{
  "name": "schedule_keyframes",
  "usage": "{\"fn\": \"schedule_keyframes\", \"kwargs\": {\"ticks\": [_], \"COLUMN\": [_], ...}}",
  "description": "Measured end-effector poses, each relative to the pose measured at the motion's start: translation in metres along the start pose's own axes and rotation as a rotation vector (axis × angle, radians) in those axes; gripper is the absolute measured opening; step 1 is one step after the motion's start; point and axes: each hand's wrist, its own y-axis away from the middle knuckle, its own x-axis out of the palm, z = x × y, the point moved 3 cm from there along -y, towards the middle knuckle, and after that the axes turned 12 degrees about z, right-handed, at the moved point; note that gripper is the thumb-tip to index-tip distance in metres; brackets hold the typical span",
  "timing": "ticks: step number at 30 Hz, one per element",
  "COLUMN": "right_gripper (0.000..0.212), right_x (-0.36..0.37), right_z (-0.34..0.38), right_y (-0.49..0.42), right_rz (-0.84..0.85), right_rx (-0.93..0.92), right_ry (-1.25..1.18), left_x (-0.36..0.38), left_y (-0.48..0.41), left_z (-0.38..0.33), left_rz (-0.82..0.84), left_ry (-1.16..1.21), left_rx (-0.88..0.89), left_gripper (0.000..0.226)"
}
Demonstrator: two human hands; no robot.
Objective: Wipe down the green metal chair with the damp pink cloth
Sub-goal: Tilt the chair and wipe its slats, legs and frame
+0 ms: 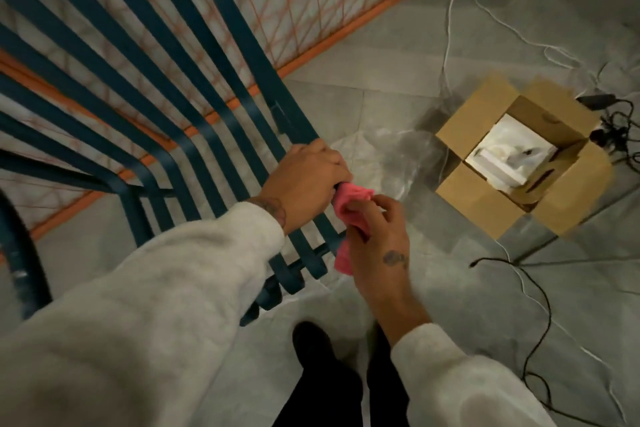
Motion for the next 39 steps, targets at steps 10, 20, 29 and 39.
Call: {"fn": "schedule_keyframes", "kwargs": {"ticks": [10,20,29,39], "right_gripper": [0.035,0.042,0.027,0.022], "right_x": [0.006,0.009,0.001,0.036], "right_z": [-0.026,-0.018,-0.049,-0.087], "right_y": [0.028,0.016,0.035,0.026], "right_rz": [0.069,0.016,-0.088,-0.019], "right_rx": [0.144,0.069,0.422,0.523], "right_ry": [-0.134,-0.103,-0.524,-0.52], "left_x": [0.0,0.012,0.106,0.15], "left_y": [-0.003,0.004,0.052,0.036], "left_z": [0.003,-0.002,-0.014,-0.035], "left_rz": [0.015,-0.098,-0.138,0.094], "left_ry": [-0.051,0.001,1.033,1.204], "left_rx": [0.021,-0.017,-0.37,-0.25], "left_gripper": [0.029,0.04,0.073,0.055]}}
